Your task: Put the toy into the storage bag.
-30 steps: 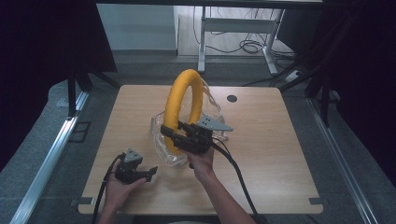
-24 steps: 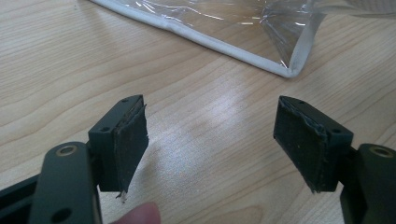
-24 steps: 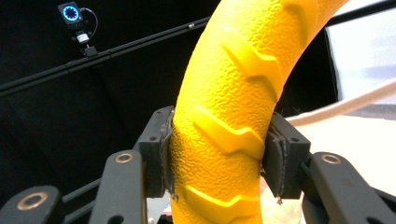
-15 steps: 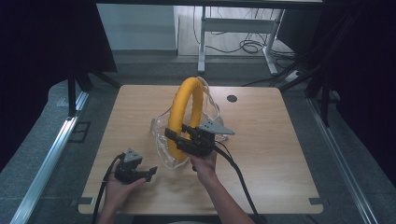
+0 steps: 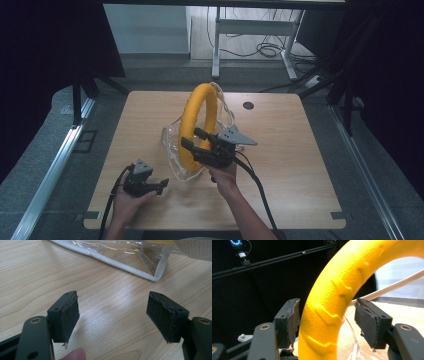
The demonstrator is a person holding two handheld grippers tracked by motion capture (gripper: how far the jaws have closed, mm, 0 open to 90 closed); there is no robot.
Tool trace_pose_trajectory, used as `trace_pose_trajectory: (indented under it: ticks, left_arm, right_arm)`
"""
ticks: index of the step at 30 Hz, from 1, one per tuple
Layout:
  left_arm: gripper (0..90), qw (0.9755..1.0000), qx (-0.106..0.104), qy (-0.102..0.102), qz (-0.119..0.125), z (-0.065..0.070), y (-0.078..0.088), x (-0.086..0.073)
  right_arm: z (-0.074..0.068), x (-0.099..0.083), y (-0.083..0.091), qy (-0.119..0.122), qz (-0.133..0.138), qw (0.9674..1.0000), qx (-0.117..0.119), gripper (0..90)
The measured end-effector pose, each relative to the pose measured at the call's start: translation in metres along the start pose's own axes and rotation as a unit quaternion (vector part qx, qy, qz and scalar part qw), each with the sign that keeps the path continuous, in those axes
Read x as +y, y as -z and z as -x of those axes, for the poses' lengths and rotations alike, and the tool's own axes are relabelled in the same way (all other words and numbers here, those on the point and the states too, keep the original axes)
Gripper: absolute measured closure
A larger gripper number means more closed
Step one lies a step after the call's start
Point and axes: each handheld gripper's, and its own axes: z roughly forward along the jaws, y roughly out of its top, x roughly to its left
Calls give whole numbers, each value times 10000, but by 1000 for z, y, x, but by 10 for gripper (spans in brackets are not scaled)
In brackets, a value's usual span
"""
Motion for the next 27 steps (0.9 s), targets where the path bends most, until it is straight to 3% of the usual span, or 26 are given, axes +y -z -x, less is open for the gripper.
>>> trace_pose_trajectory:
  ticks: [17, 27]
  left_arm:
    - [261, 10000, -1, -18, -14, 0, 0, 0]
    - [261, 10000, 17, -21, -19, 1, 0, 0]
  right_arm:
    - [14, 1, 30, 301, 91, 9994, -144, 337]
    - [44, -9, 65, 407, -170, 9979, -471, 366]
